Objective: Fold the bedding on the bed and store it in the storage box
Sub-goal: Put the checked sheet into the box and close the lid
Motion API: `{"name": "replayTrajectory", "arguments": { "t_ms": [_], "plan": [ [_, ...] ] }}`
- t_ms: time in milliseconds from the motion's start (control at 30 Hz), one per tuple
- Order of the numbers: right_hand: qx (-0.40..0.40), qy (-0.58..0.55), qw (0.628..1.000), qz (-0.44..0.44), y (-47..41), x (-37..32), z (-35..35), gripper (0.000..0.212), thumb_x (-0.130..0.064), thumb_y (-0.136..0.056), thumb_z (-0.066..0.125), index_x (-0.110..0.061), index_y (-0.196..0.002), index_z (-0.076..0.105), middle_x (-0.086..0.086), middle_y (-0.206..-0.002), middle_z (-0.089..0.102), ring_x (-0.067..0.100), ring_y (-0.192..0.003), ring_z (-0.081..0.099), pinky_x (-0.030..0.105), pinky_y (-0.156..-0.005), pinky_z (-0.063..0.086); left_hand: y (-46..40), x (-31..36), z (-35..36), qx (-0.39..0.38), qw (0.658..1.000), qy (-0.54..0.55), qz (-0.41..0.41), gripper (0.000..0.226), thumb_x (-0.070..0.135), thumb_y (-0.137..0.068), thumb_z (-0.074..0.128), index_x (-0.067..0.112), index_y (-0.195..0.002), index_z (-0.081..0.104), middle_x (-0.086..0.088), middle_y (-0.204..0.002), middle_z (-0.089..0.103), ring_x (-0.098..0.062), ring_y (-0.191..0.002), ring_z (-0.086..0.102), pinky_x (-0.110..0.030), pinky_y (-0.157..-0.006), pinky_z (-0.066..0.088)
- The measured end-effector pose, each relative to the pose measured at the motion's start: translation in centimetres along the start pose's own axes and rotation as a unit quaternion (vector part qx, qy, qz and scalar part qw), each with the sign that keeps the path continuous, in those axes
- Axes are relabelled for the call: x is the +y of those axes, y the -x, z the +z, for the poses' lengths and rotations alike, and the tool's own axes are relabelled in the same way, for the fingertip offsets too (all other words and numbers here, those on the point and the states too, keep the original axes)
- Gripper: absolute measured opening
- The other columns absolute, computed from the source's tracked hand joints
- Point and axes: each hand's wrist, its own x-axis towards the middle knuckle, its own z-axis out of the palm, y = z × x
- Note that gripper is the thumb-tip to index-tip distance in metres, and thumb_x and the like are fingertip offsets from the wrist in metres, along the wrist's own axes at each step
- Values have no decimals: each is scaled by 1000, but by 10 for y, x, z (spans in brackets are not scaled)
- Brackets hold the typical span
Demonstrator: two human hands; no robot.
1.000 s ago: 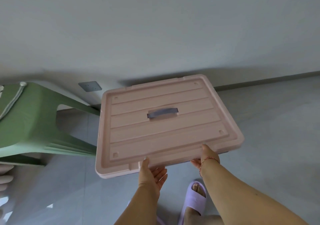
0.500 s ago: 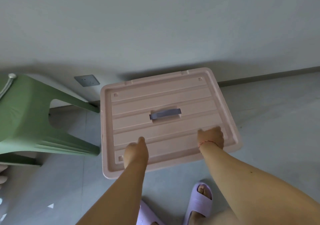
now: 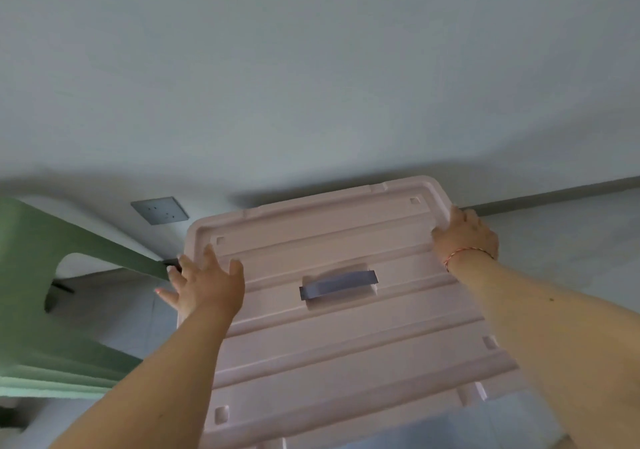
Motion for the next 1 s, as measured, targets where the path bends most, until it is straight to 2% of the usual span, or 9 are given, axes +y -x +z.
{"name": "replayTrajectory", "arguments": {
  "t_ms": [100, 267, 400, 500, 567, 633, 767, 867, 1000],
  "plan": [
    [-14, -22, 1000, 6, -25, 3, 19, 62, -47, -95, 31, -21, -149, 16, 11, -148, 31, 32, -133, 34, 45, -106, 31, -24, 5, 11, 8, 1000, 4, -3, 64, 59, -94, 18, 33, -152, 12, -9, -162, 4, -37, -147, 6, -62, -116, 5],
    [-7, -69, 997, 23, -38, 14, 51, 61, -52, -95, 19, -37, -150, -2, 5, -151, 25, 35, -129, 39, 48, -101, 36, -37, 7, 35, 71, 997, -11, -1, 68, 68, -88, 15, 36, -149, 18, -2, -159, 9, -39, -133, 25, -53, -101, 35],
    [-6, -79, 996, 33, -36, 18, 49, 55, -48, -97, 15, -41, -149, -2, 8, -149, 31, 36, -126, 44, 47, -99, 37, -35, 6, 36, 82, 997, 5, 11, 68, 67, -90, 13, 35, -149, 19, -1, -159, 11, -37, -130, 29, -50, -99, 36],
    [-8, -98, 992, 76, -32, 28, 48, 51, -44, -99, 17, -34, -149, 14, 15, -140, 44, 37, -123, 47, 46, -97, 38, -28, -2, 33, 89, 995, 29, 21, 70, 60, -95, 16, 23, -153, 10, -4, -161, 9, -36, -134, 30, -49, -101, 37],
    [-7, -121, 988, 99, -33, 36, 51, 47, -46, -98, 23, -25, -138, 35, 17, -128, 53, 37, -116, 52, 44, -92, 40, -26, -9, 31, 85, 995, 57, 10, 74, 56, -97, 22, 11, -154, 5, -10, -161, 11, -37, -136, 31, -49, -102, 39],
    [-18, -142, 984, 102, -37, 41, 52, 51, -52, -95, 27, -17, -126, 44, 19, -123, 55, 37, -111, 54, 42, -91, 43, -26, -15, 29, 73, 993, 92, -4, 79, 56, -97, 29, 3, -152, 8, -17, -157, 21, -39, -135, 35, -49, -101, 40],
    [-54, -192, 975, 100, -47, 41, 46, 63, -55, -93, 40, -3, -127, 50, 24, -128, 53, 38, -114, 54, 37, -91, 41, -36, -27, 25, 21, 986, 164, -29, 79, 63, -91, 41, -2, -136, 33, -24, -132, 51, -42, -116, 53, -46, -90, 46],
    [-83, -186, 972, 115, -52, 41, 46, 75, -58, -92, 41, 2, -135, 46, 25, -138, 46, 38, -125, 47, 37, -98, 37, -38, -34, 19, -12, 979, 197, -45, 85, 68, -87, 46, 1, -138, 32, -21, -131, 53, -40, -116, 54, -42, -87, 44],
    [-58, -167, 973, 148, -52, 37, 48, 82, -68, -86, 40, -4, -137, 45, 22, -141, 44, 38, -128, 44, 41, -105, 32, -44, -43, 20, -34, 969, 239, -56, 92, 79, -76, 49, 11, -137, 36, -16, -129, 55, -39, -115, 54, -41, -91, 44]
  ]
}}
